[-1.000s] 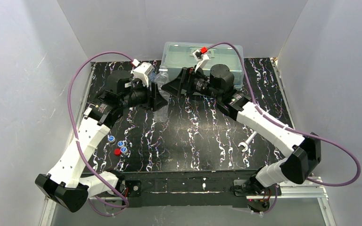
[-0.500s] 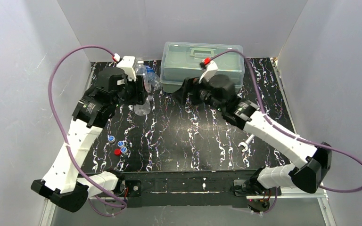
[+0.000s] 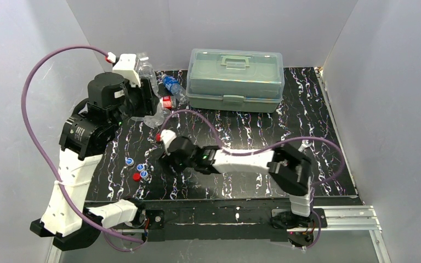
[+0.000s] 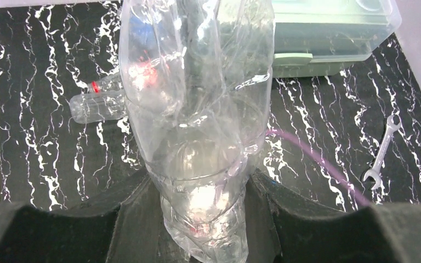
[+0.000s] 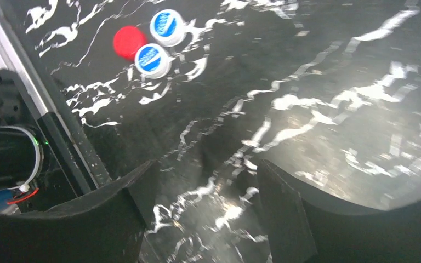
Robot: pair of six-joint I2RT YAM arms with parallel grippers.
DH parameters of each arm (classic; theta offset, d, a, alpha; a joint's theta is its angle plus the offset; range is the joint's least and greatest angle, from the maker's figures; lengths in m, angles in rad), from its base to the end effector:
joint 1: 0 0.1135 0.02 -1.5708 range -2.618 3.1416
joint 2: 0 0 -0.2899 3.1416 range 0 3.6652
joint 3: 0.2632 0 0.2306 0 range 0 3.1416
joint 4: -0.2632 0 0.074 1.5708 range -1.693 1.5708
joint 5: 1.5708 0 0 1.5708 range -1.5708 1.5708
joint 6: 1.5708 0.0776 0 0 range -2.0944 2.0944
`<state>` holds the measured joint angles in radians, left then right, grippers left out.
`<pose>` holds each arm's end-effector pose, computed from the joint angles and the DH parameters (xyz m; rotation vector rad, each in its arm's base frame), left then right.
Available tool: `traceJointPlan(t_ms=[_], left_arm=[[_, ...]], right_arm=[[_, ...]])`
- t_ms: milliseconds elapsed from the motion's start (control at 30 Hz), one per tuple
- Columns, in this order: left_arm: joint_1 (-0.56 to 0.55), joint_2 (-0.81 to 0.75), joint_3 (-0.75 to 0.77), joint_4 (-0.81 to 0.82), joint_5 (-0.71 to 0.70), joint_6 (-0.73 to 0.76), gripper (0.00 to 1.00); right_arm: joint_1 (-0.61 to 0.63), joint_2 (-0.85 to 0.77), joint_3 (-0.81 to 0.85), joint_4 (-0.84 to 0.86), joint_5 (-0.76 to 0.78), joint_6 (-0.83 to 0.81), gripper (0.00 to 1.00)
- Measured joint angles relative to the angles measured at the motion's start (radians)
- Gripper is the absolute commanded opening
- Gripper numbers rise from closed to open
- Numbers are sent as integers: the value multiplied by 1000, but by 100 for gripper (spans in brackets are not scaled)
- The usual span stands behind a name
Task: Screw on the bottle caps
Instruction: Pick up the plastic bottle at the center of the board, then screw the bottle cap onto the plastic bottle.
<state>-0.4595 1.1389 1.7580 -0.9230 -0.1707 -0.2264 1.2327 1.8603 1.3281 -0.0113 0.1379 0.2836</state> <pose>0.1750 -0.0719 0.5098 0.1012 1.8792 -0.3125 0.1607 0.4249 0.2520 -0.9294 1.9969 0.7434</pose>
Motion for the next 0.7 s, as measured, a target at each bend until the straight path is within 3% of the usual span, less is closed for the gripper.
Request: traceJointPlan(t_ms=[133,333,700], left_arm=[[0,10,71,-32,-15,-11,16],[0,32,88,-59,-28,-21,16],[0,69,129,-81,-39,-24,17]], right_arm=[[72,161,108,9,-36,-59,69],[104,279,253,30,-27,-110,70],[153,427,352,28,14,-175,70]])
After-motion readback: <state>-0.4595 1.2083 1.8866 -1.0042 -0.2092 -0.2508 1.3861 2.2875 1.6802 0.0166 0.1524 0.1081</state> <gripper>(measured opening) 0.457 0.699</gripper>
